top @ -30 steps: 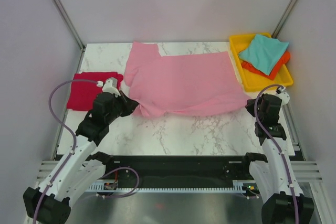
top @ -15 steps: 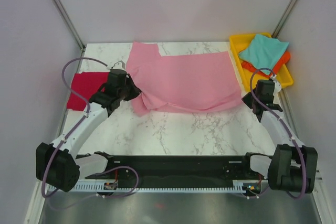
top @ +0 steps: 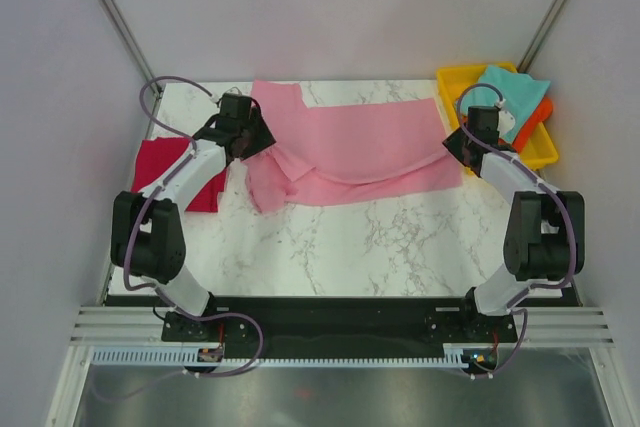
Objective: Fold and stack the t-shirts
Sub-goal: Fold the tshirt
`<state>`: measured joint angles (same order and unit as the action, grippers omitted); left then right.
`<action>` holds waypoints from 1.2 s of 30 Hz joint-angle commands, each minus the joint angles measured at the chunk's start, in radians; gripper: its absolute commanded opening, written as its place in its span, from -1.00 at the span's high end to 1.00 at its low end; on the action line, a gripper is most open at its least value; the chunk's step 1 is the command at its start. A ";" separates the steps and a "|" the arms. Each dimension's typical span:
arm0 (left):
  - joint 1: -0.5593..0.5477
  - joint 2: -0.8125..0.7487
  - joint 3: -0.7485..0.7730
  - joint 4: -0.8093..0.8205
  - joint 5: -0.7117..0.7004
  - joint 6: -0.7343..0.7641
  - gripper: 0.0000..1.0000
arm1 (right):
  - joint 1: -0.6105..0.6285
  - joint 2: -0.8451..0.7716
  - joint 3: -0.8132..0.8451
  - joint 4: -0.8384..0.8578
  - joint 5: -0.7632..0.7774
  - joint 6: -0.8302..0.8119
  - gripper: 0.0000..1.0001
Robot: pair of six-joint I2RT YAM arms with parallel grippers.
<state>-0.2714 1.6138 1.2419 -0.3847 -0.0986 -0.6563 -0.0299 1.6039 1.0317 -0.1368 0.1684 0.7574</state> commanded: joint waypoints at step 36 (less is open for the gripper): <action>-0.061 -0.450 -0.568 0.261 -0.039 -0.157 -0.90 | 0.067 -0.029 -0.371 0.296 0.215 0.230 0.04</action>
<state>-0.3370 1.1435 0.6819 -0.1577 -0.0826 -0.7734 0.0364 1.5398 0.6155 0.1864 0.2947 0.9371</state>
